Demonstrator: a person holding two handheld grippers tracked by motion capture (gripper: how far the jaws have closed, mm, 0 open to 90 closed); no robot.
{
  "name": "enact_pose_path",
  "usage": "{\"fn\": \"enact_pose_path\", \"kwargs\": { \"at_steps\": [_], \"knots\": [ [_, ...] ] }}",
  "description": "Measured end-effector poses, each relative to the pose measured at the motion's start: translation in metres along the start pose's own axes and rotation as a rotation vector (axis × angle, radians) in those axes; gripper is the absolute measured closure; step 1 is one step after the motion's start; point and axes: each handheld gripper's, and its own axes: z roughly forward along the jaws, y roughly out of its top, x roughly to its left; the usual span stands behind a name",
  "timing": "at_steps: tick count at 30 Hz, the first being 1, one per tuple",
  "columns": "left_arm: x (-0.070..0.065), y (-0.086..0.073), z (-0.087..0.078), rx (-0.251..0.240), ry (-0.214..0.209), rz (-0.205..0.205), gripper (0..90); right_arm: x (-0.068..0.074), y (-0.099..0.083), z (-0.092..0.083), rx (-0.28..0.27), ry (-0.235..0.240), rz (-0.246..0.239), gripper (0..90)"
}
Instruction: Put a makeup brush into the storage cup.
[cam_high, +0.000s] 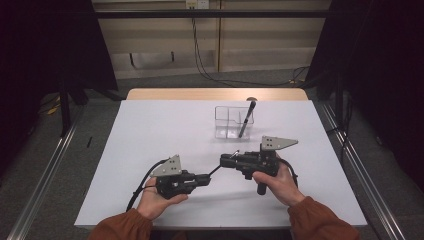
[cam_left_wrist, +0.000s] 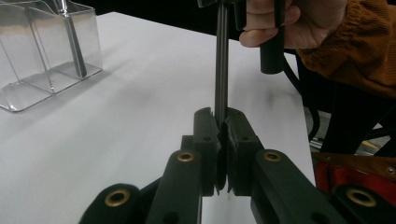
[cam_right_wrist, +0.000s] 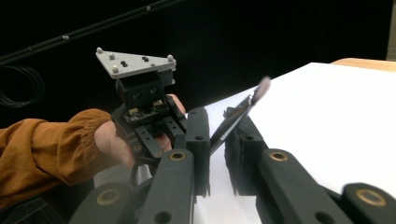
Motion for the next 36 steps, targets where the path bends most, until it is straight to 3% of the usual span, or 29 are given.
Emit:
{"fn": "enact_pose_path", "kwargs": {
  "at_steps": [8, 13, 23, 32, 36],
  "knots": [
    [0.003, -0.001, 0.001, 0.001, 0.016, 0.001, 80.0, 0.000, 0.000, 0.001, 0.002, 0.017, 0.019, 84.9],
    [0.003, 0.000, 0.000, -0.005, 0.026, -0.016, 70.9, 0.001, 0.001, 0.001, 0.001, 0.026, 0.017, 86.1],
    [0.005, 0.002, -0.005, -0.017, 0.071, -0.034, 58.9, -0.002, 0.003, -0.003, 0.016, 0.003, 0.004, 86.1],
    [0.006, 0.004, -0.008, -0.026, 0.104, -0.058, 39.5, -0.004, 0.004, -0.008, 0.028, -0.021, -0.004, 86.1],
    [0.006, 0.005, -0.010, -0.025, 0.117, -0.061, 36.0, -0.004, 0.005, -0.009, 0.047, -0.028, -0.019, 86.1]
  ]
}}
